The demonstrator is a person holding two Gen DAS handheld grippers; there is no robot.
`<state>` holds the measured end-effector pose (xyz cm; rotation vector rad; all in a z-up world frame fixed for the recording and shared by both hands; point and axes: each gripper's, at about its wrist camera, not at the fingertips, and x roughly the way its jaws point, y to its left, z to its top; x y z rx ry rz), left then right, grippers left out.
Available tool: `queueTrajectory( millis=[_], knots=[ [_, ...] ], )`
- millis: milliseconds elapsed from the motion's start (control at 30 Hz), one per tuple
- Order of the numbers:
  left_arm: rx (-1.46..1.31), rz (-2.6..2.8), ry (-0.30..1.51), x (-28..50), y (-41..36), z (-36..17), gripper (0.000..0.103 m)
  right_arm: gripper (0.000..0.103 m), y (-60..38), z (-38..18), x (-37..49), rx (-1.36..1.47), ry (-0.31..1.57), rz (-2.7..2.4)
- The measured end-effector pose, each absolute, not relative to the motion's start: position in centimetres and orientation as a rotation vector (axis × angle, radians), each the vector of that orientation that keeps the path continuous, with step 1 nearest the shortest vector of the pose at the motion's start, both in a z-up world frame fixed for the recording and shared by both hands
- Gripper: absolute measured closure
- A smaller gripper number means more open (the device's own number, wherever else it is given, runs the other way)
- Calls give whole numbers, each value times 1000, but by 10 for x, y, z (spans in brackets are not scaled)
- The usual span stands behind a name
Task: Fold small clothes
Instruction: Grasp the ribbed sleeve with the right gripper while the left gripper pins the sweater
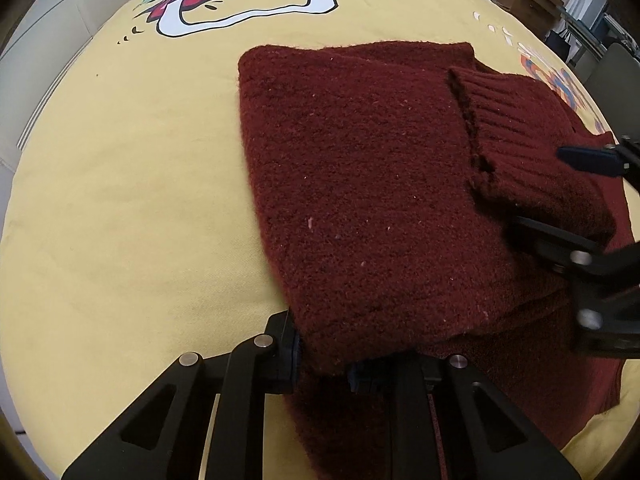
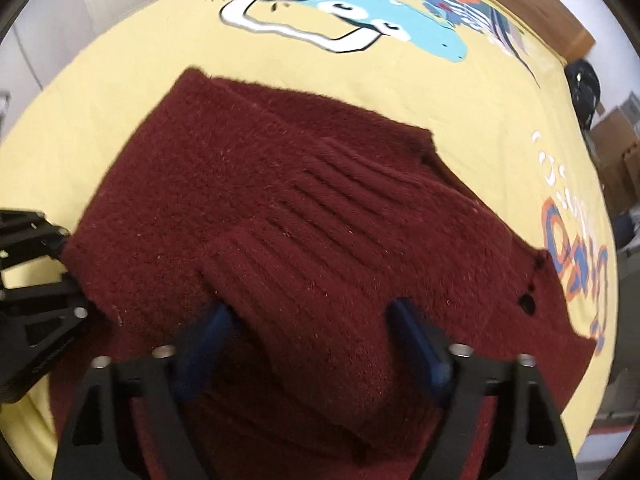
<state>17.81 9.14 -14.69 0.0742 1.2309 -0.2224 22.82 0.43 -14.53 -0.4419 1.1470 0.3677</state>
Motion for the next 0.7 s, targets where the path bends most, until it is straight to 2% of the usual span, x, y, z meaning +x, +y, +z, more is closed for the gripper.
queueTrajectory(
  millis=[67, 100, 133, 533, 700],
  knots=[
    [75, -219, 1232, 179, 92, -147, 88, 53, 8, -145, 227, -473, 1130, 375],
    [76, -219, 1232, 179, 92, -147, 88, 72, 8, -143, 227, -475, 1129, 374],
    [76, -219, 1233, 180, 93, -146, 88, 85, 5, -139, 227, -467, 1123, 368],
    [53, -208, 1245, 184, 97, -140, 88, 86, -139, -67, 220, -27, 1057, 263],
    [64, -199, 1234, 187, 90, -142, 88, 89, -192, -85, 206, 78, 1089, 181]
  ],
)
